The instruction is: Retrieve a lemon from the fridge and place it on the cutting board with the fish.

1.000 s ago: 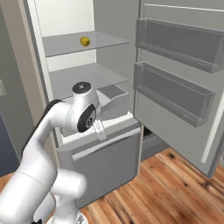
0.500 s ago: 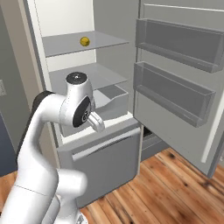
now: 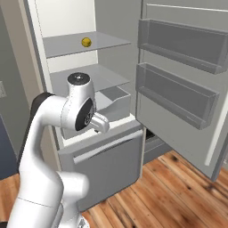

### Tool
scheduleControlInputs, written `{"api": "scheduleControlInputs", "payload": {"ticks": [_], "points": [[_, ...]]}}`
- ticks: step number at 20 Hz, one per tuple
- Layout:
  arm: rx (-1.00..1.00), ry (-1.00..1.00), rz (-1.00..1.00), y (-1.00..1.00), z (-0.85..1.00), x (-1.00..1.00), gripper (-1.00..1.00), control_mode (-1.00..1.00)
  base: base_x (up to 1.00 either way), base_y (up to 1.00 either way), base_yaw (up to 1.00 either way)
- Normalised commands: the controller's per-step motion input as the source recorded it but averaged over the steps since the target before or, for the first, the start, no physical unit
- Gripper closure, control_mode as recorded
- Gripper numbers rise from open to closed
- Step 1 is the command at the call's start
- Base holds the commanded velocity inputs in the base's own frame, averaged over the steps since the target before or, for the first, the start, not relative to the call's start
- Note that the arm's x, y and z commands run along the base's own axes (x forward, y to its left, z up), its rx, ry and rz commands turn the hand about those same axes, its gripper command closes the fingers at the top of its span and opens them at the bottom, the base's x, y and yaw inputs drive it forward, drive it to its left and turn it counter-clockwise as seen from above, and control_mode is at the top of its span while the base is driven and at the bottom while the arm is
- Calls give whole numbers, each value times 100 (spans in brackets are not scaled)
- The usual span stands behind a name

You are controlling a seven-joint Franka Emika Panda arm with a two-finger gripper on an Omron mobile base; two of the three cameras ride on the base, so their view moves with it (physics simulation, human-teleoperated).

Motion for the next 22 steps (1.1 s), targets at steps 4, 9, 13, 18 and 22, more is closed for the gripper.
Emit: {"api": "scheduleControlInputs", "payload": {"ticks": [4,9,13,18,22], "points": [[0,2,0,23,0,-2,-100,-100,0,0,0],[0,0,1,1,0,0,-100,-100,0,0,0],[0,0,3,1,-8,0,-100,-100,0,0,0],[0,0,0,0,0,0,-100,100,24,-19,33],[0,0,0,0,0,0,-100,100,36,-35,35]]}}
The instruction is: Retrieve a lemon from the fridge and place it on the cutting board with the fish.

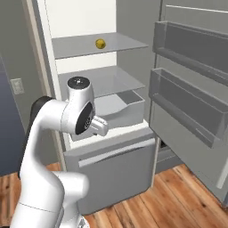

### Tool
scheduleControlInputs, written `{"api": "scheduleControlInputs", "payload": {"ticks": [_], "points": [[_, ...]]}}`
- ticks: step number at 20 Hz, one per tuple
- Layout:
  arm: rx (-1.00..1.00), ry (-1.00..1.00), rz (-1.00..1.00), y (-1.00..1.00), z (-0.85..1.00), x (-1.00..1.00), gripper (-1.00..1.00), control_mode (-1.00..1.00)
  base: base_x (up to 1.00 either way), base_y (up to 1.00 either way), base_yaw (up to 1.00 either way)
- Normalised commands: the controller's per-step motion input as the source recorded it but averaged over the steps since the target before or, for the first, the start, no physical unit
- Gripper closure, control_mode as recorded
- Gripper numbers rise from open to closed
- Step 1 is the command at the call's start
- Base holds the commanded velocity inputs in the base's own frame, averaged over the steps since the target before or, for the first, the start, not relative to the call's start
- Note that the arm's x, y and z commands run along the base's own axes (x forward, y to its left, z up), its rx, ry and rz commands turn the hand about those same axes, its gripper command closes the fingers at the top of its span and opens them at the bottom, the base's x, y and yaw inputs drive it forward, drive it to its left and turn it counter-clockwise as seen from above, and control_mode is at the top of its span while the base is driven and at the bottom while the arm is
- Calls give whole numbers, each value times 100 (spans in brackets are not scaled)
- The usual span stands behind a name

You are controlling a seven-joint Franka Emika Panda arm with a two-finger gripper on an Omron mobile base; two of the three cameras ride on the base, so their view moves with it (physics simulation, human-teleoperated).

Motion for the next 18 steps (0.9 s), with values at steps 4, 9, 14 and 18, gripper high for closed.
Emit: {"api": "scheduleControlInputs", "payload": {"ticks": [4,9,14,18], "points": [[0,0,0,0,0,0,-100,100,24,-39,29],[0,0,0,0,0,0,-100,100,9,-58,24],[0,0,0,0,0,0,-100,100,8,-51,16],[0,0,0,0,0,0,-100,100,6,-9,8]]}}
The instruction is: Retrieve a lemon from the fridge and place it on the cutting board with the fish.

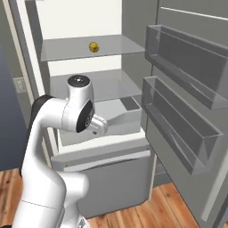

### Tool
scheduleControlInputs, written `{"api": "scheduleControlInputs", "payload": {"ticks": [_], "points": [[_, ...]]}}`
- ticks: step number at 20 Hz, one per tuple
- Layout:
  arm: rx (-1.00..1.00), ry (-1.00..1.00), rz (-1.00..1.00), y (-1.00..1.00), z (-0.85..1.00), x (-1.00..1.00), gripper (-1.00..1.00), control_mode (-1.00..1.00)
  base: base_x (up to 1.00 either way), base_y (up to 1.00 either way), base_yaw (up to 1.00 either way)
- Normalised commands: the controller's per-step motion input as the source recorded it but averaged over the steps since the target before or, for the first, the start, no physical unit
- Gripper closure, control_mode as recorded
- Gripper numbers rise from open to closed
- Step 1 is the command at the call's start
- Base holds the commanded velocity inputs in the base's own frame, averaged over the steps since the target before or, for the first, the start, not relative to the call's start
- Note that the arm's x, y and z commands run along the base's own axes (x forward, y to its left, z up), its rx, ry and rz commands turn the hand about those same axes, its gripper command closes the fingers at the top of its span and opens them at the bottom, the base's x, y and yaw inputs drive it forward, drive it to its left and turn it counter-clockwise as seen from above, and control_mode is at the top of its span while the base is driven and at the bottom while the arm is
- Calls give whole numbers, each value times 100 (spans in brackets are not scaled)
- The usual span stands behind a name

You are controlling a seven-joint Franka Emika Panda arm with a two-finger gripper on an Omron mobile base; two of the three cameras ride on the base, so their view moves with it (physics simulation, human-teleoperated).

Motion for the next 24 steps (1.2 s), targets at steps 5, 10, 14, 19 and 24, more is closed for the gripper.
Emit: {"api": "scheduleControlInputs", "payload": {"ticks": [5,10,14,19,24], "points": [[0,0,0,0,0,0,-100,100,22,-18,8],[0,0,0,0,0,0,-100,100,36,-42,11],[0,0,0,0,0,0,-100,100,42,-34,11],[0,0,0,0,0,0,-100,100,59,-2,9],[0,0,0,0,0,0,-100,100,69,0,8]]}}
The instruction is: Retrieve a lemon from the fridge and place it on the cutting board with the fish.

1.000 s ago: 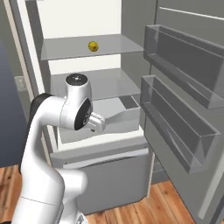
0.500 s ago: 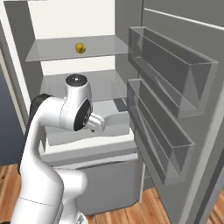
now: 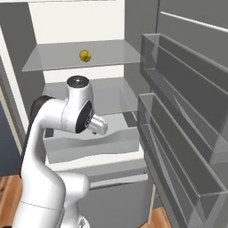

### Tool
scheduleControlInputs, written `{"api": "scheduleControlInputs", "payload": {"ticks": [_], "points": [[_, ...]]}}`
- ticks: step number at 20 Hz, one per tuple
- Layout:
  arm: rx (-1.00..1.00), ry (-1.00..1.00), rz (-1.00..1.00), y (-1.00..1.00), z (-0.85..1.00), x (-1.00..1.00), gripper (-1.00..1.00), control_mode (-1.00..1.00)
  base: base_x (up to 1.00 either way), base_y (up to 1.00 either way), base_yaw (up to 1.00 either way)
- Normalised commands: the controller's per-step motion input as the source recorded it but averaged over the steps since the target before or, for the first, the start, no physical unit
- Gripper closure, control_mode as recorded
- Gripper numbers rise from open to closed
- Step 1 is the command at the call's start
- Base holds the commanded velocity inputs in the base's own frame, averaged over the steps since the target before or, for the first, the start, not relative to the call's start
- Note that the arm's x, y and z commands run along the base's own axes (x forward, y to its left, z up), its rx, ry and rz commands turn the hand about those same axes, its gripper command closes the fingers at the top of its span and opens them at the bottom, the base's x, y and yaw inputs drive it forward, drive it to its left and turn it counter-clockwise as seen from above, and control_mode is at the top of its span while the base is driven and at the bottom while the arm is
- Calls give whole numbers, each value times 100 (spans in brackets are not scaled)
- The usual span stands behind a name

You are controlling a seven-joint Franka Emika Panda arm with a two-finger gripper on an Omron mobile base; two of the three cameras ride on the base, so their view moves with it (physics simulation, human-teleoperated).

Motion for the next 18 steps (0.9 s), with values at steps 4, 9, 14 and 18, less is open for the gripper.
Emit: {"api": "scheduleControlInputs", "payload": {"ticks": [4,9,14,18], "points": [[0,0,0,0,0,0,-100,100,54,0,11],[0,0,4,-1,0,1,-100,-100,8,-3,6],[-3,-2,1,0,20,0,-100,-100,0,0,0],[-25,-17,1,7,82,0,-100,-100,0,0,0]]}}
